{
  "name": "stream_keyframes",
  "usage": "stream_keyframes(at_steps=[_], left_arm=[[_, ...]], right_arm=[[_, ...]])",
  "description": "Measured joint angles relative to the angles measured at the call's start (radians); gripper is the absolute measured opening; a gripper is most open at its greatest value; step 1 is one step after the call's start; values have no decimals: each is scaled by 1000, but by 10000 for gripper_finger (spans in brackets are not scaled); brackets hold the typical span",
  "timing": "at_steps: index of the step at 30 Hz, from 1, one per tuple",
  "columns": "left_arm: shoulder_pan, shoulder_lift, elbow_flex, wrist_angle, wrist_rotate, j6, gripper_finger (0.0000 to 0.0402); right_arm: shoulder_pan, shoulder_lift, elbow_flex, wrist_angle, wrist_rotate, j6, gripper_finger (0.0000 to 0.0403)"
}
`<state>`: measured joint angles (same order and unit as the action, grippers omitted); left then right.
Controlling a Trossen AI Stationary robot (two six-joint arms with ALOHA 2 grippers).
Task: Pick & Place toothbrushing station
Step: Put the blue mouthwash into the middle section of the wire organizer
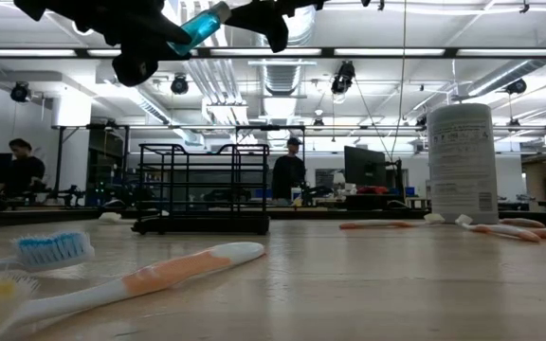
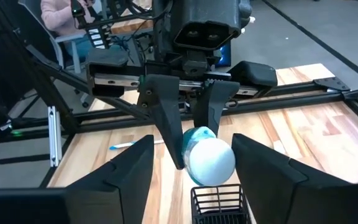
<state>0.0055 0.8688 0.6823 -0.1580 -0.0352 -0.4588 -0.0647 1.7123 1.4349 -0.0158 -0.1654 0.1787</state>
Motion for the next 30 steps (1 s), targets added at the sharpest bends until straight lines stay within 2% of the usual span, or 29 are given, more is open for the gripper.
stream_keyframes(at_steps=[4, 11, 16, 22, 30], left_arm=[[0, 0, 0, 26, -11, 35, 99], [0, 0, -1, 73, -104, 126, 99], [-1, -8, -49, 176, -120, 144, 99], [-1, -27, -171, 448, -121, 149, 99], [0, -46, -425, 976, -131, 135, 99]], right_arm=[[0, 0, 0, 0, 12, 2, 221], [-1, 0, -1, 42, 40, 2, 219], [-1, -3, 2, 90, 68, -29, 219], [-13, -3, 16, 107, 91, -61, 219], [-15, -4, 29, 107, 90, -79, 219]])
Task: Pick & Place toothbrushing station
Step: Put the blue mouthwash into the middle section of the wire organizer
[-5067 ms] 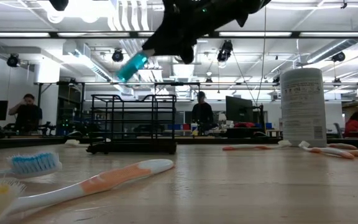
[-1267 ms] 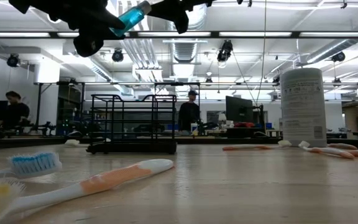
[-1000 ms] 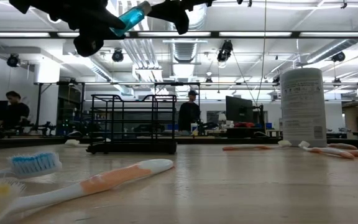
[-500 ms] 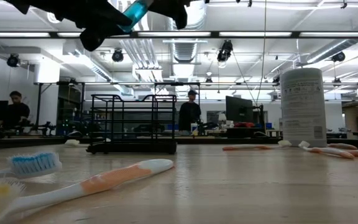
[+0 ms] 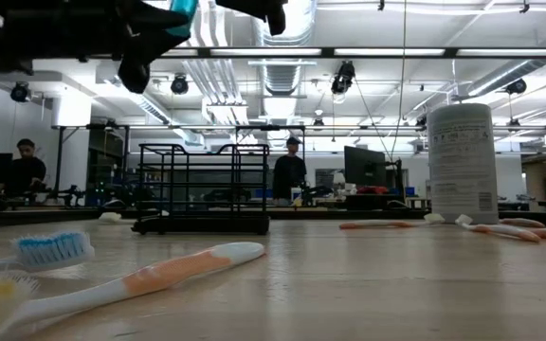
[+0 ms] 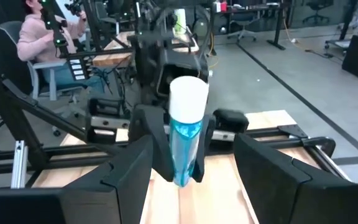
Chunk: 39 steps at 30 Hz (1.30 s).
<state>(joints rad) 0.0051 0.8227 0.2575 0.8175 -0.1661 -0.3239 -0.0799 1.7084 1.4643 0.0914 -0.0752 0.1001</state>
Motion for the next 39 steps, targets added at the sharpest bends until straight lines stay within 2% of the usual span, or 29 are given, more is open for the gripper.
stream_keyframes(at_steps=[4, 17, 24, 39], left_arm=[[0, -2, -61, 124, -1, -51, 99], [0, 40, -25, 117, 17, -28, 99], [0, 77, 0, 117, 44, -17, 99], [0, 85, 2, 117, 45, -19, 99]], right_arm=[[-3, 0, 0, 0, 0, 1, 219], [-3, 2, 0, 79, -1, 5, 219], [-3, 45, -2, 139, -2, 20, 219], [-3, 50, -2, 196, -12, 31, 219]])
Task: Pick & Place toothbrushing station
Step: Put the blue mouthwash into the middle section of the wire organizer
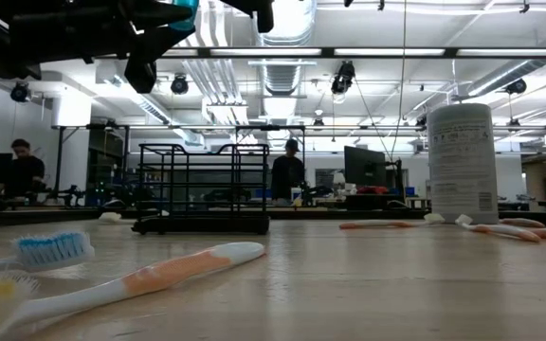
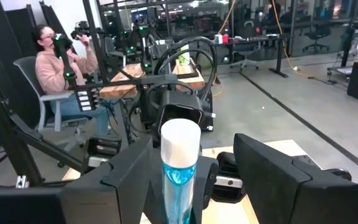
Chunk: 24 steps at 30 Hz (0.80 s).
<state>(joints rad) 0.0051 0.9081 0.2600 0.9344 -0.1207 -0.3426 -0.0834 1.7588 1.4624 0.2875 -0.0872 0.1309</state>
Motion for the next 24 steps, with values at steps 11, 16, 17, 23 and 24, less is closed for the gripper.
stream_keyframes(at_steps=[11, 16, 17, 23, 24], left_arm=[[0, 40, 34, -1, 11, 11, 99], [0, 59, 51, 3, 30, 16, 99], [0, 59, 50, -3, 32, 14, 99], [0, 58, 48, -17, 32, 5, 99], [0, 57, 48, -14, 32, 5, 99]], right_arm=[[0, 19, 1, 40, -14, 33, 219], [0, 46, 11, 38, -26, 35, 219], [0, 50, 14, 38, -26, 34, 219], [0, 51, 23, 41, -26, 27, 219], [0, 51, 23, 40, -26, 27, 219]])
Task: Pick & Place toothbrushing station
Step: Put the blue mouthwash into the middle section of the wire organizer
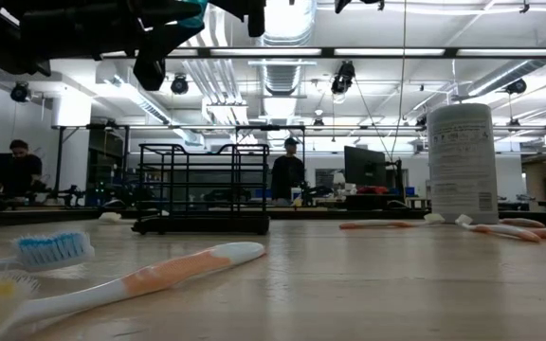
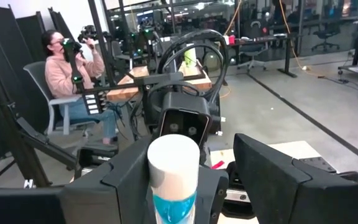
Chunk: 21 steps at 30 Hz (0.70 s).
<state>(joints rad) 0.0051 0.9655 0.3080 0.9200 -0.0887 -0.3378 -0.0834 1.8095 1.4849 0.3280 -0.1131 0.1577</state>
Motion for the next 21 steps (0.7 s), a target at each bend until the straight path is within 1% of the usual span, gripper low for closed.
stream_keyframes(at_steps=[4, 7, 17, 21], left_arm=[[0, 0, 0, 4, 0, 5, 99], [0, 0, 0, 5, -1, 11, 99], [0, 0, -1, 5, -7, 11, 99], [0, -1, -1, 6, -7, 14, 99]], right_arm=[[0, 0, 0, -3, 0, 0, 217], [0, 0, 0, -3, 0, -1, 204], [1, 0, 0, 0, -3, -25, 112], [1, -1, 0, 4, -3, -26, 92]])
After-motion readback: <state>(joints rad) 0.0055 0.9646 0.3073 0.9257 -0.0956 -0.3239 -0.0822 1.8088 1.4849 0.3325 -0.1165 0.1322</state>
